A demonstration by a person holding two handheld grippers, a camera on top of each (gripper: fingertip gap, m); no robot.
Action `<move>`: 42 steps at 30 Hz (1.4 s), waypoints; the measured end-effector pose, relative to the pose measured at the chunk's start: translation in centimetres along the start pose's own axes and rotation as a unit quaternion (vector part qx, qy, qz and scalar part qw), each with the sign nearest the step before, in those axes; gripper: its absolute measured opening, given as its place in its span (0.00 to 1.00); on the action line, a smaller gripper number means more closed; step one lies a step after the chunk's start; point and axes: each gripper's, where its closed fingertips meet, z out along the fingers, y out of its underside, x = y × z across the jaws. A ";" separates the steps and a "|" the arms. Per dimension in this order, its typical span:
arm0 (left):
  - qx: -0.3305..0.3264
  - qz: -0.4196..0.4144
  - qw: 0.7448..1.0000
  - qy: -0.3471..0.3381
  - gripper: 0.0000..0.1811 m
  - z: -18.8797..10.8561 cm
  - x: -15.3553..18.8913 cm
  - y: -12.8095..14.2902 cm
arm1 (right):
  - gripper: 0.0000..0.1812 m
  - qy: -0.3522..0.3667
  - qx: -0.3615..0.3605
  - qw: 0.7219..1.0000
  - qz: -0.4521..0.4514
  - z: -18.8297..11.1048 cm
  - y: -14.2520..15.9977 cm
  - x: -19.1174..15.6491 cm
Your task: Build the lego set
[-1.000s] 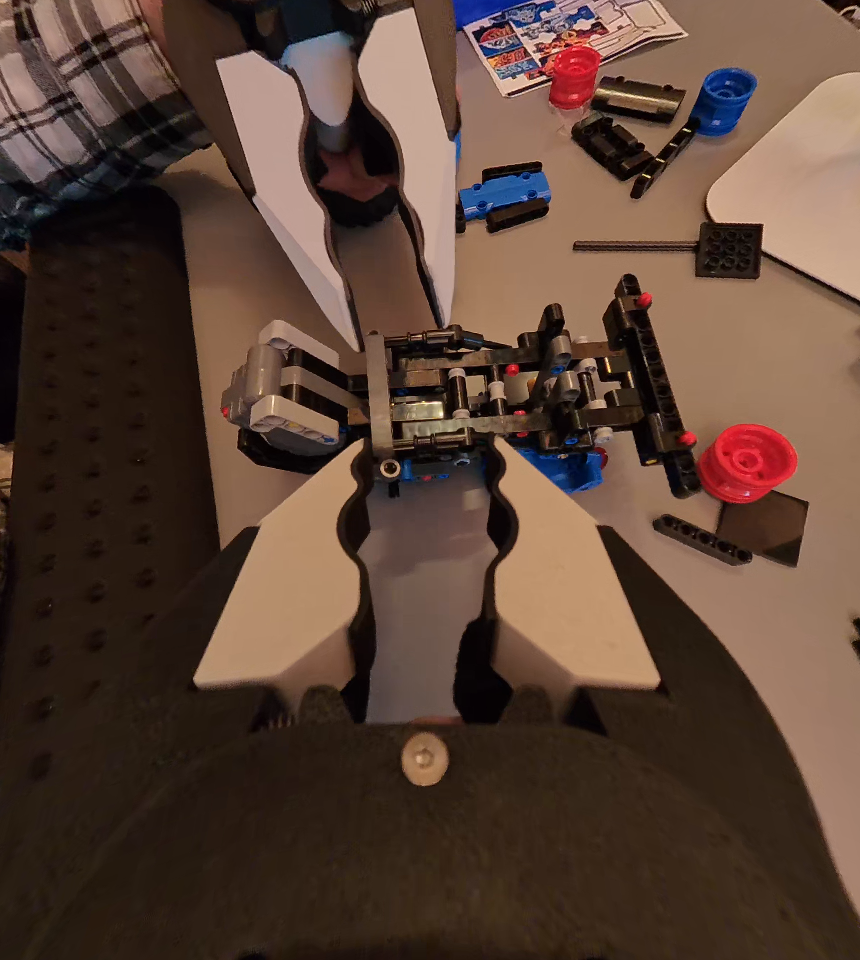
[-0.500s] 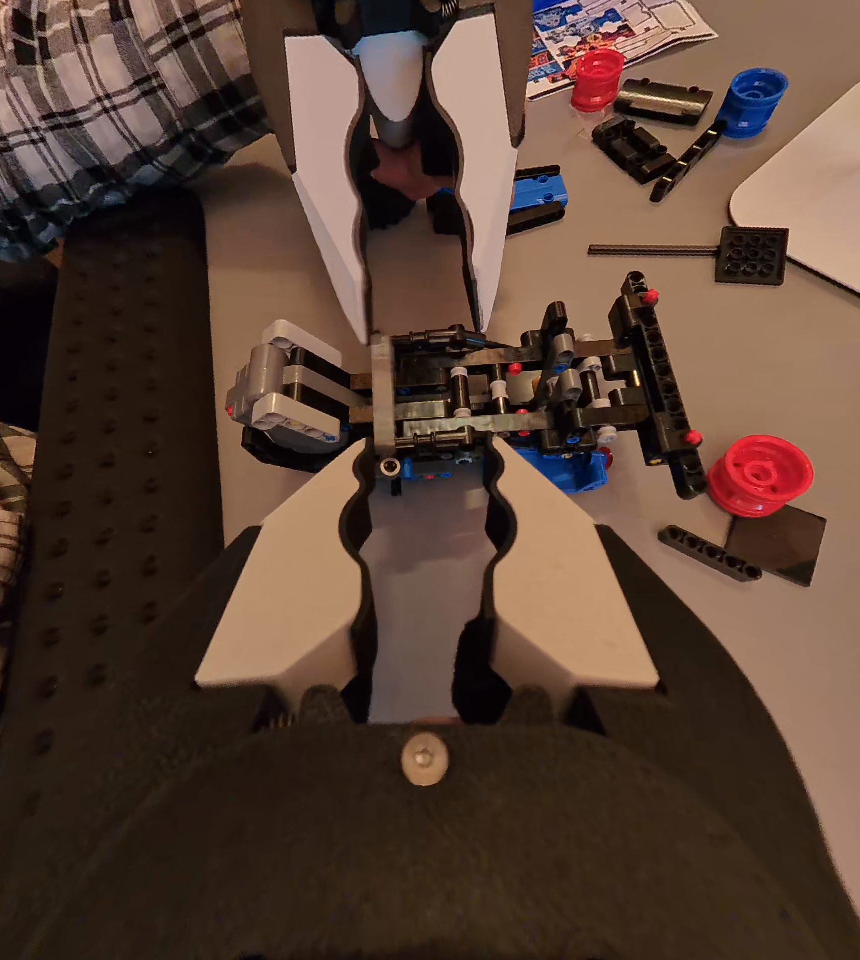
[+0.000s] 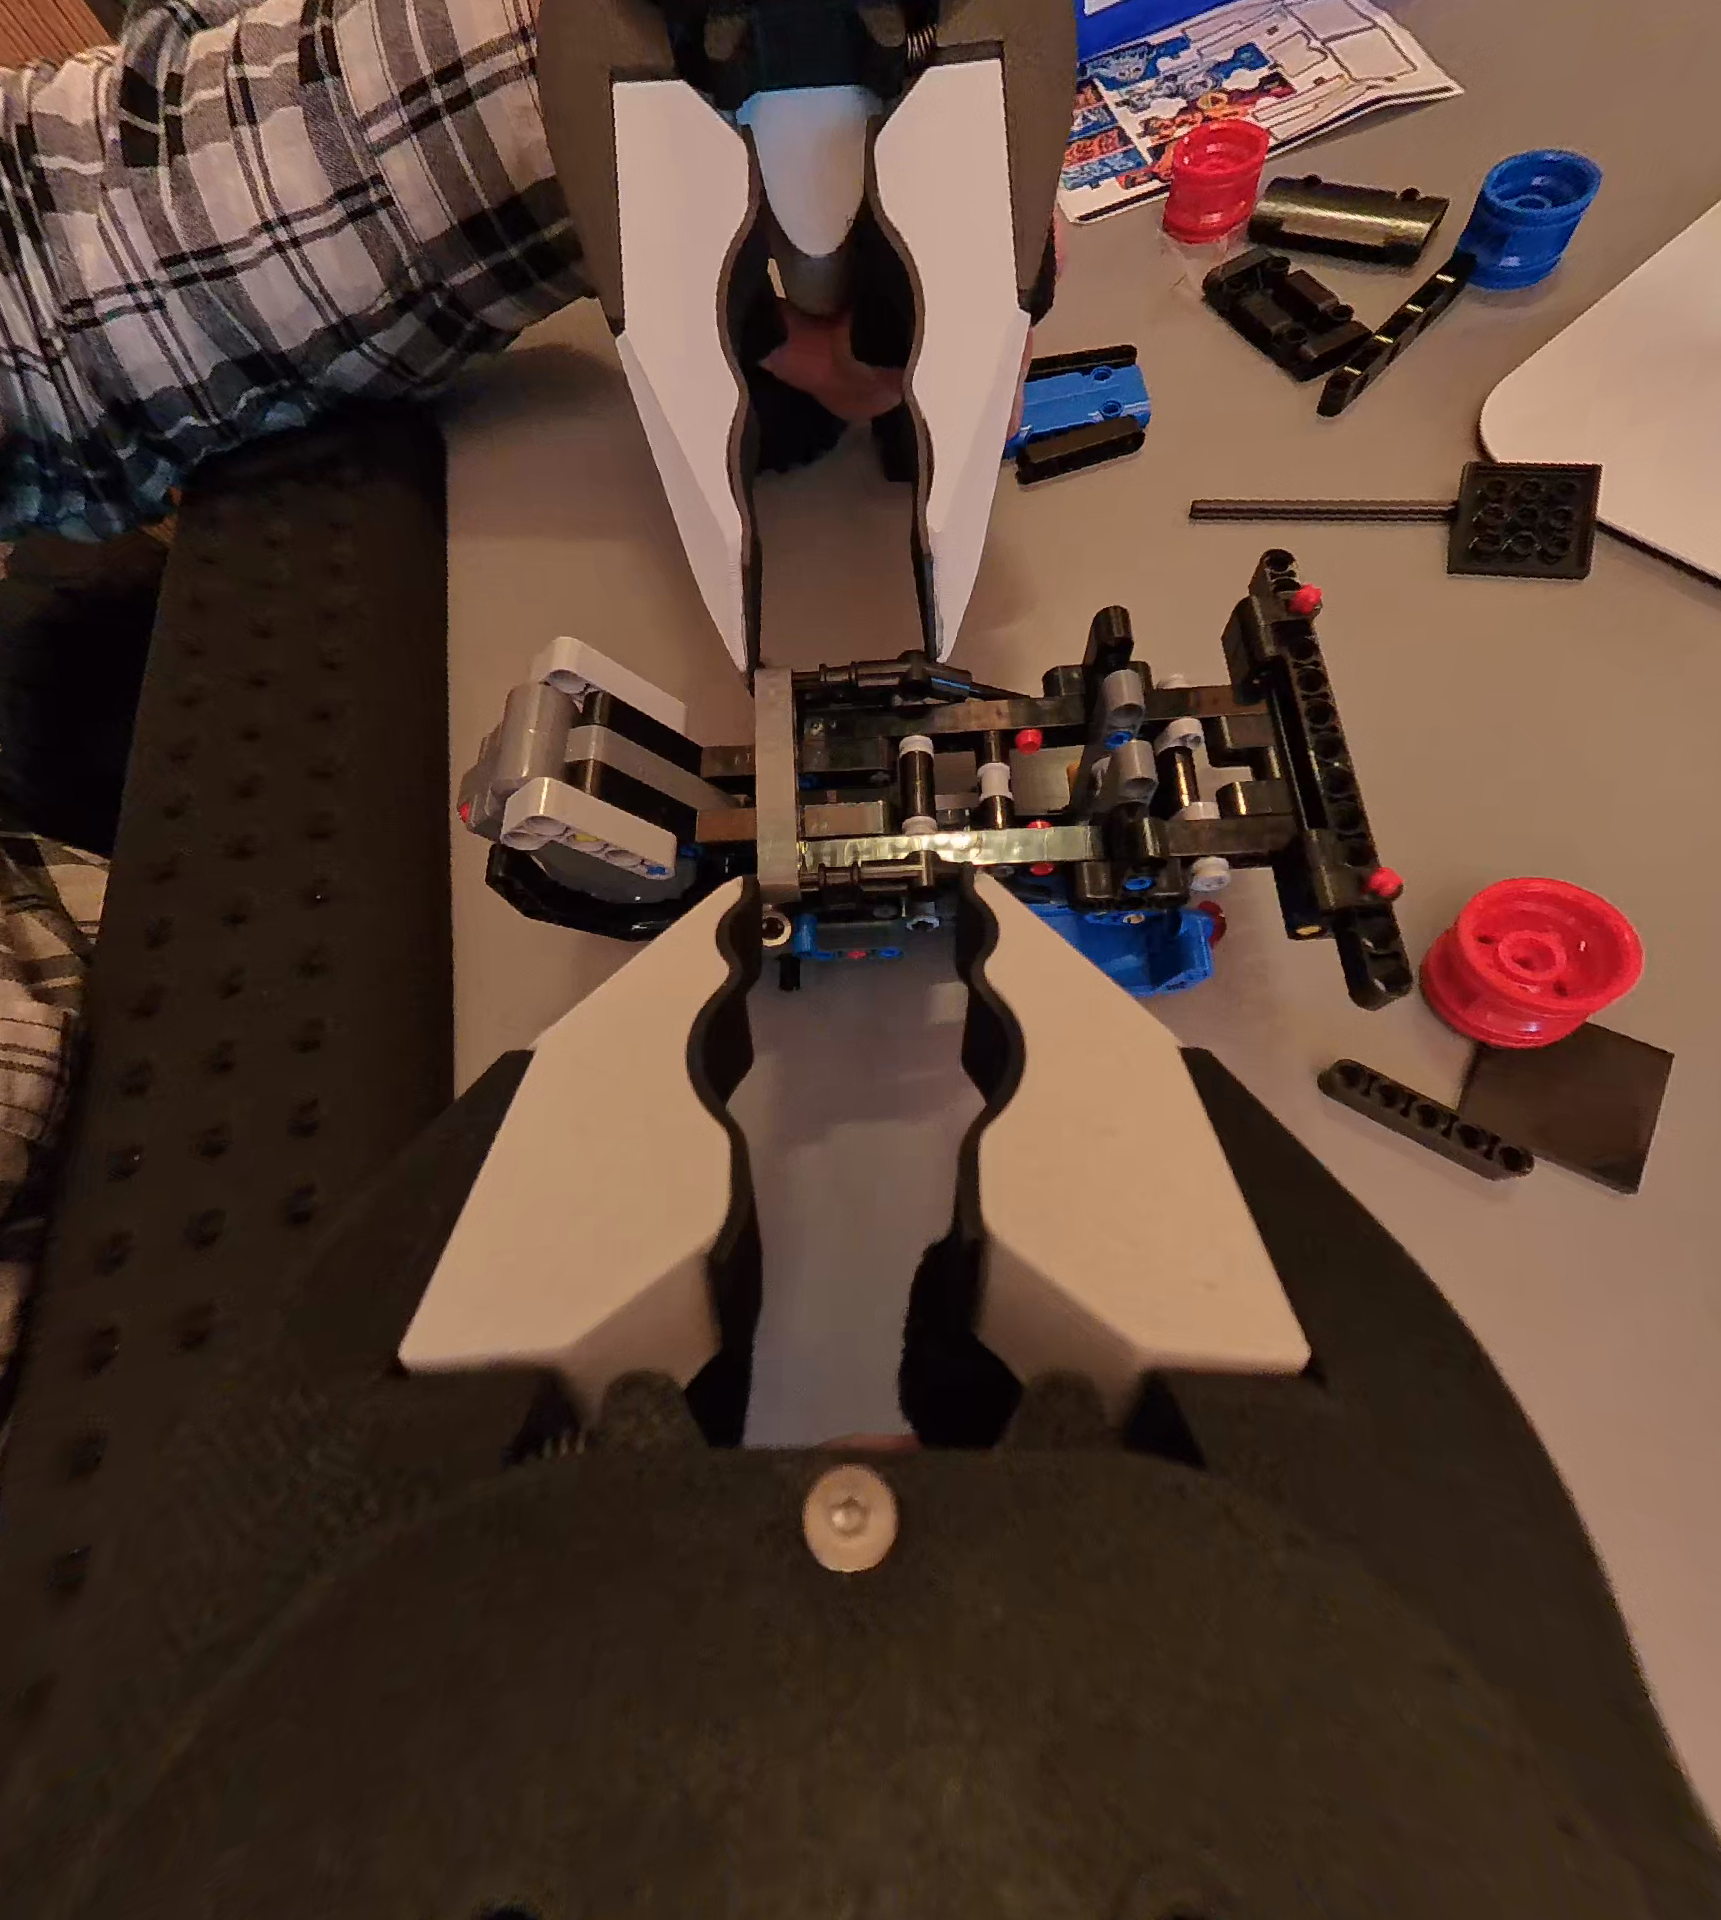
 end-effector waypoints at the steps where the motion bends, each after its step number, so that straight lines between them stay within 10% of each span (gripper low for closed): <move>1: 0.000 0.001 1.000 0.000 0.19 0.0 0.0 0.0 | 0.19 0.000 0.000 1.000 0.000 0.0 0.0 0.0; 42: -0.003 0.010 0.998 -0.055 0.19 -0.2 -0.4 0.4 | 0.20 0.032 0.053 0.998 -0.014 -1.3 0.1 1.4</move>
